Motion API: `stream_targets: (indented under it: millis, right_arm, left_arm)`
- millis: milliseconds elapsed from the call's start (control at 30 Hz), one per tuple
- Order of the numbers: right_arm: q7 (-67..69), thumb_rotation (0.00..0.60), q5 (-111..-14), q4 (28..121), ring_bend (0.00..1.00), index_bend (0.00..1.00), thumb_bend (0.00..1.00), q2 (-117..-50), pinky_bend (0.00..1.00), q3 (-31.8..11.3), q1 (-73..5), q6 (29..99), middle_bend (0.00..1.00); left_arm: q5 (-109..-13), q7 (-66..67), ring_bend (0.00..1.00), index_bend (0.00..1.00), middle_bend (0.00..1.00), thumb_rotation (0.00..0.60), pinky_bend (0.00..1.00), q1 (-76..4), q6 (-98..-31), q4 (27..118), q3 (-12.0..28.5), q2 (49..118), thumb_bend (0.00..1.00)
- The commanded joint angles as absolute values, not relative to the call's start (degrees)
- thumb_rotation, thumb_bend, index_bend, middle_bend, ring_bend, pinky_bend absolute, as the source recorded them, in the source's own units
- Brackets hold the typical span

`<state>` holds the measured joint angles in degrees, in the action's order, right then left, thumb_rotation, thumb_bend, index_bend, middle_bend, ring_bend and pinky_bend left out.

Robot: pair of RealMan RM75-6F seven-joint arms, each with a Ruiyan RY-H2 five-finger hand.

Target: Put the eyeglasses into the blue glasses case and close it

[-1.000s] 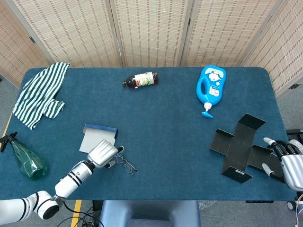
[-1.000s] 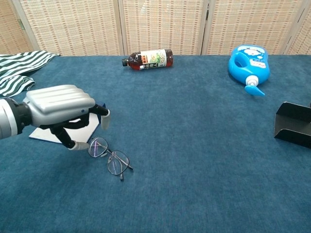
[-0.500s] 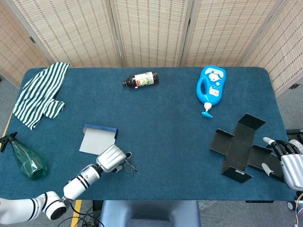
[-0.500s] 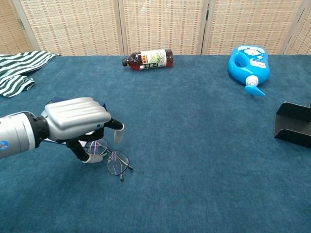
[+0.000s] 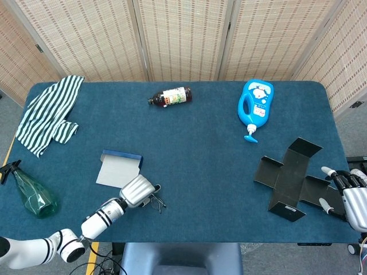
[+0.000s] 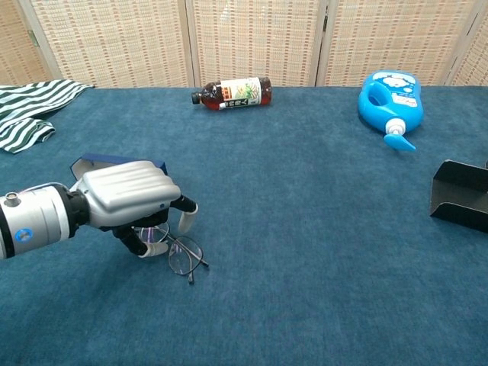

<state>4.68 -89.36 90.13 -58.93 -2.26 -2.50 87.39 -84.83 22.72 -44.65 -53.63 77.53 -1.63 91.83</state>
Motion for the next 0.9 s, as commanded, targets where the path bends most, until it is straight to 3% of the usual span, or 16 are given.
stream_targets:
  millis: [33,900]
  right_arm:
    - [4.7,0.6,-89.3,90.2,0.25,0.17,0.26,-58.9,0.24,-2.3,-2.5,87.4,0.35]
    - [5.4,0.6,-89.1,89.8,0.25,0.17,0.27,-58.8,0.24,-2.5,-2.2,87.7,0.36]
  left_arm:
    - [-85.1,22.2,0.93,0.5,0.96,0.6,1.0,-44.6,-53.5,76.9,-1.6,92.1,0.4]
    - [-84.4,16.6,0.94,0.67,0.96,0.6,1.0,-42.1,-55.0,74.9,-0.4,92.8,0.45]
